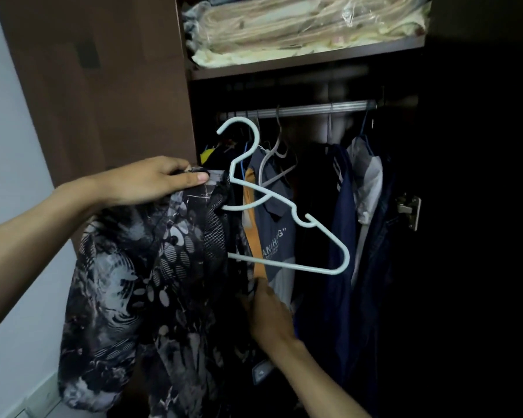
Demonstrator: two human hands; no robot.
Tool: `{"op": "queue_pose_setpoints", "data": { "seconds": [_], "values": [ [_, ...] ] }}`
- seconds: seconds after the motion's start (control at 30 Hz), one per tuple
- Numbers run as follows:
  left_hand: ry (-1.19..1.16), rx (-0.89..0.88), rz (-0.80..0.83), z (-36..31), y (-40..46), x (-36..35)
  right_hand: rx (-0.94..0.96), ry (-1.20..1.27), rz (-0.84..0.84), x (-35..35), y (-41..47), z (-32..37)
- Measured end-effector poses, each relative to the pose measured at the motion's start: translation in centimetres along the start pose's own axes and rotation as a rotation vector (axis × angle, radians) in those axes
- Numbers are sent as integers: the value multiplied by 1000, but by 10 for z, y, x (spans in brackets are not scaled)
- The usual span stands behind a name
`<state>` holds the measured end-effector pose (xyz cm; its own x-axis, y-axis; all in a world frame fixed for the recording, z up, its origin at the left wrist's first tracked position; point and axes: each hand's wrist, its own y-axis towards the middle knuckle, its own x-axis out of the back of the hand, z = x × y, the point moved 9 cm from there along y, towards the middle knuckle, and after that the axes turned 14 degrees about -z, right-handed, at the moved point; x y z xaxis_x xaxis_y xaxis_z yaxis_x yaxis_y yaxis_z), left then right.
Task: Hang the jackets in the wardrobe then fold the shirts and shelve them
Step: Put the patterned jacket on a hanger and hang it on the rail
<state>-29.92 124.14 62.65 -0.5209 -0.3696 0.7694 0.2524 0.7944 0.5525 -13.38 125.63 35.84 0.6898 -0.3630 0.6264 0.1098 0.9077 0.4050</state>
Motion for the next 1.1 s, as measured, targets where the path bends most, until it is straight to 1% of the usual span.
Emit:
{"op": "queue_pose_setpoints", "data": {
  "seconds": [0.1, 0.2, 0.23, 0.3, 0.37, 0.5, 0.6, 0.67, 0.7, 0.77, 0.83, 0.9, 0.97, 1.1],
  "values": [
    [19, 34, -1, 20, -12, 17, -23, 184, 6, 5, 25, -17],
    [54, 82, 1, 50, -31, 35, -35, 442, 170, 29, 51, -22],
    [61, 91, -15, 58, -38, 42, -31, 501, 196, 42, 58, -18],
    [103, 96, -61, 70, -49, 54, -11, 535, 163, 72, 77, -10],
    [166, 90, -96, 80, -58, 59, 37, 494, 120, 105, 95, 9],
    [217, 100, -166, 92, -65, 61, 206, 274, 82, 147, 118, 59],
    [139, 131, -210, 95, -66, 60, 268, 182, 48, 157, 117, 86],
    [96, 135, -223, 90, -66, 53, 292, 176, 36, 163, 112, 103],
    [128, 128, -223, 85, -65, 48, 304, 166, 42, 164, 108, 111],
    [307, 128, -233, 75, -62, 34, 327, 108, 35, 164, 101, 122],
    [468, 107, -271, 64, -60, 23, 350, -1, -37, 169, 96, 129],
    [535, 96, -295, 58, -59, 14, 368, -120, -123, 181, 91, 132],
    [563, 98, -320, 61, -59, 15, 359, -164, -158, 192, 87, 130],
    [612, 138, -326, 70, -63, 23, 273, -233, -124, 208, 88, 109]
  ]
}}
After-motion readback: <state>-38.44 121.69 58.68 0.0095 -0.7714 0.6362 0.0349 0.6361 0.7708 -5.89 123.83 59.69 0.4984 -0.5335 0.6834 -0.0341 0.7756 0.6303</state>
